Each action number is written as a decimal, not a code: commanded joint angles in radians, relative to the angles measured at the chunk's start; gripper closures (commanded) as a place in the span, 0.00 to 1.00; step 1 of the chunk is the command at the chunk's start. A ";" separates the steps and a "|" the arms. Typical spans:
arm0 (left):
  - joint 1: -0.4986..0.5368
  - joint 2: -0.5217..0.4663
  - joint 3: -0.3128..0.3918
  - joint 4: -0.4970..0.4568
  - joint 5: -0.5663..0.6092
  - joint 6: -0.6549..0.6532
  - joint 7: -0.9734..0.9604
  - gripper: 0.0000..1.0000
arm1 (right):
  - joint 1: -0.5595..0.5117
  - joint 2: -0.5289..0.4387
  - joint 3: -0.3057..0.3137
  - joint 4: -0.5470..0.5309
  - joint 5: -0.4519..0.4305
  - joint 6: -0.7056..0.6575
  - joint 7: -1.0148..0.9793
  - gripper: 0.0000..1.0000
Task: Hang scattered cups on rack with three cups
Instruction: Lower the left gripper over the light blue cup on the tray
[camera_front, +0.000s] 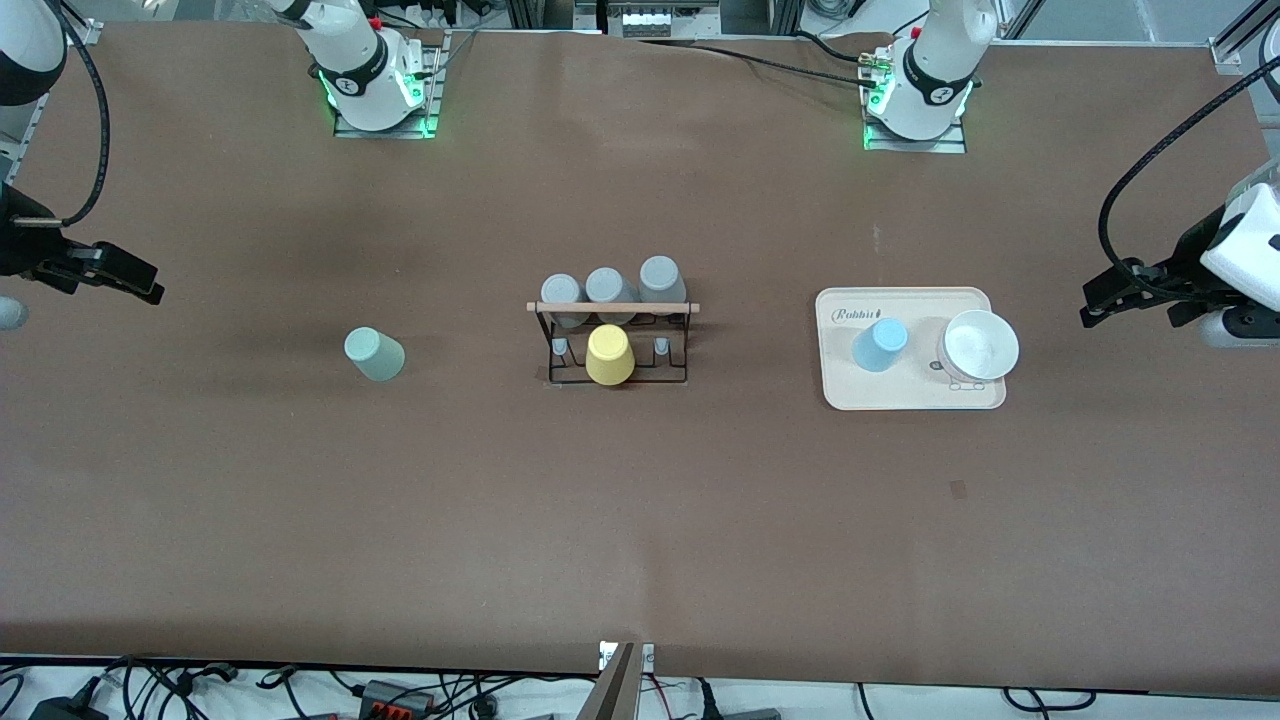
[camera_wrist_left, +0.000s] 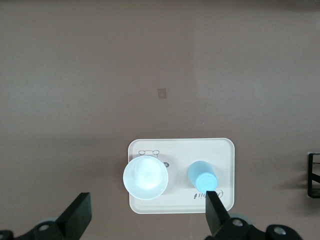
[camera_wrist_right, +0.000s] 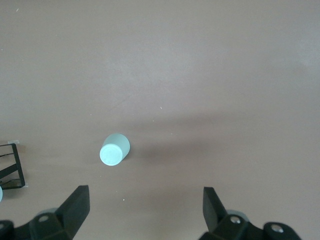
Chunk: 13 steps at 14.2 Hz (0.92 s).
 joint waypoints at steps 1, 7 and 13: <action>0.002 -0.024 -0.001 -0.019 0.009 -0.004 0.021 0.00 | -0.003 -0.014 0.003 -0.017 0.002 0.009 -0.006 0.00; 0.000 -0.021 -0.001 -0.016 0.009 -0.002 0.018 0.00 | -0.002 -0.015 0.003 -0.018 0.002 0.011 -0.015 0.00; -0.017 0.092 0.001 0.004 -0.001 0.004 0.024 0.00 | 0.001 -0.012 0.003 -0.020 0.001 -0.025 -0.015 0.00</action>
